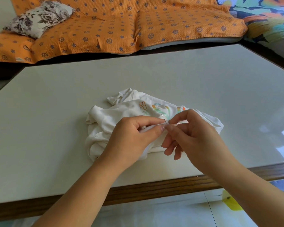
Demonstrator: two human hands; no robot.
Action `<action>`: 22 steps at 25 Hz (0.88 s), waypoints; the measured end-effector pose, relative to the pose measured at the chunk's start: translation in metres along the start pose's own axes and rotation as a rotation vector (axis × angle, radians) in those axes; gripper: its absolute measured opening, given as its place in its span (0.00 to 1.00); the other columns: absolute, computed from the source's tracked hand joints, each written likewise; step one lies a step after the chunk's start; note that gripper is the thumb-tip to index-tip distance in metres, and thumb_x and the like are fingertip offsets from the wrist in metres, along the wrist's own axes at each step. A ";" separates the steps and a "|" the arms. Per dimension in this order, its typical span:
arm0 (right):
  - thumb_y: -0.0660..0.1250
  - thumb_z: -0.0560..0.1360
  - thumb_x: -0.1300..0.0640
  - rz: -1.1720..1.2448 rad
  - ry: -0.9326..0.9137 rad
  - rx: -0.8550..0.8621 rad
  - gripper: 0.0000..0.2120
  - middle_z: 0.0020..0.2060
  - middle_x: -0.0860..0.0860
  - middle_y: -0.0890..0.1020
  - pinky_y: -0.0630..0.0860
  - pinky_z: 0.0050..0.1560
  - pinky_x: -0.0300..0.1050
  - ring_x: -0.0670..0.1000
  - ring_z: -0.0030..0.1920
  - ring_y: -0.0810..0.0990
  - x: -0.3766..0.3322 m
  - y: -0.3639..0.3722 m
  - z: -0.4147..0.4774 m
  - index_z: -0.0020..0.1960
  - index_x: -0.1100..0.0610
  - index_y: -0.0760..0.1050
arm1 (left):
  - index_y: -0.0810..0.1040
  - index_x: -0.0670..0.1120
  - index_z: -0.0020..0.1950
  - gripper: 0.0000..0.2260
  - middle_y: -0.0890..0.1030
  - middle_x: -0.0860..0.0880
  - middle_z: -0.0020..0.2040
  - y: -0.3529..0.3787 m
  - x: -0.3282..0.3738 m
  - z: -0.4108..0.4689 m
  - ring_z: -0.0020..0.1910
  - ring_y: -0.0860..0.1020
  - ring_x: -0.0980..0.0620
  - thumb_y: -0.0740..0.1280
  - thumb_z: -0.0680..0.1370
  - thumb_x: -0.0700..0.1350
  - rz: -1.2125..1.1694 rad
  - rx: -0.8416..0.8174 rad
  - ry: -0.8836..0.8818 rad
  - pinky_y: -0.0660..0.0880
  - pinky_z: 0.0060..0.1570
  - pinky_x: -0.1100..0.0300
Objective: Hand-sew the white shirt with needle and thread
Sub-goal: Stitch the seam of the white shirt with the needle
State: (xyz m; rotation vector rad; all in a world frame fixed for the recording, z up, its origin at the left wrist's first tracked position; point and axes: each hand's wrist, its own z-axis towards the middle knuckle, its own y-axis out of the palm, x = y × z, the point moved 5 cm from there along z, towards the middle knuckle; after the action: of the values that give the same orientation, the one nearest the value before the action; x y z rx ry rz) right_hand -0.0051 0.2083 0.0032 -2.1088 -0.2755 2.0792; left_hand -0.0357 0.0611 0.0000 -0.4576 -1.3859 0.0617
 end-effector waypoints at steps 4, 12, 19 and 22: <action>0.62 0.80 0.62 0.046 0.023 -0.059 0.06 0.34 0.56 0.84 0.81 0.34 0.46 0.54 0.34 0.84 0.001 0.002 0.004 0.53 0.54 0.76 | 0.83 0.63 0.48 0.06 0.82 0.57 0.42 0.004 -0.001 -0.001 0.46 0.81 0.57 0.71 0.74 0.51 0.226 0.041 0.141 0.77 0.47 0.59; 0.69 0.76 0.55 -0.074 0.028 0.174 0.05 0.33 0.47 0.80 0.70 0.29 0.34 0.42 0.29 0.75 -0.001 -0.016 0.009 0.40 0.50 0.78 | 0.86 0.56 0.46 0.03 0.82 0.58 0.42 0.001 -0.002 0.004 0.47 0.80 0.59 0.73 0.75 0.49 0.222 0.054 0.117 0.77 0.50 0.58; 0.59 0.81 0.62 0.617 0.183 0.130 0.07 0.37 0.55 0.85 0.72 0.27 0.38 0.49 0.29 0.77 0.002 -0.038 0.032 0.45 0.57 0.71 | 0.85 0.57 0.48 0.05 0.83 0.62 0.43 0.006 -0.006 0.003 0.49 0.80 0.65 0.73 0.75 0.47 0.128 -0.130 0.011 0.73 0.51 0.71; 0.56 0.81 0.64 0.859 0.227 0.060 0.09 0.33 0.56 0.83 0.80 0.32 0.38 0.51 0.33 0.83 0.001 -0.039 0.038 0.43 0.59 0.71 | 0.85 0.56 0.49 0.06 0.83 0.65 0.43 0.010 -0.007 0.002 0.50 0.80 0.66 0.72 0.76 0.46 0.032 -0.239 -0.055 0.70 0.53 0.74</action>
State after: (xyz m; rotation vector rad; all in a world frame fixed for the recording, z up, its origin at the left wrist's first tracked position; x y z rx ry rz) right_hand -0.0431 0.2456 0.0109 -2.6791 0.8553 2.1011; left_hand -0.0372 0.0688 -0.0097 -0.6816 -1.4472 -0.0666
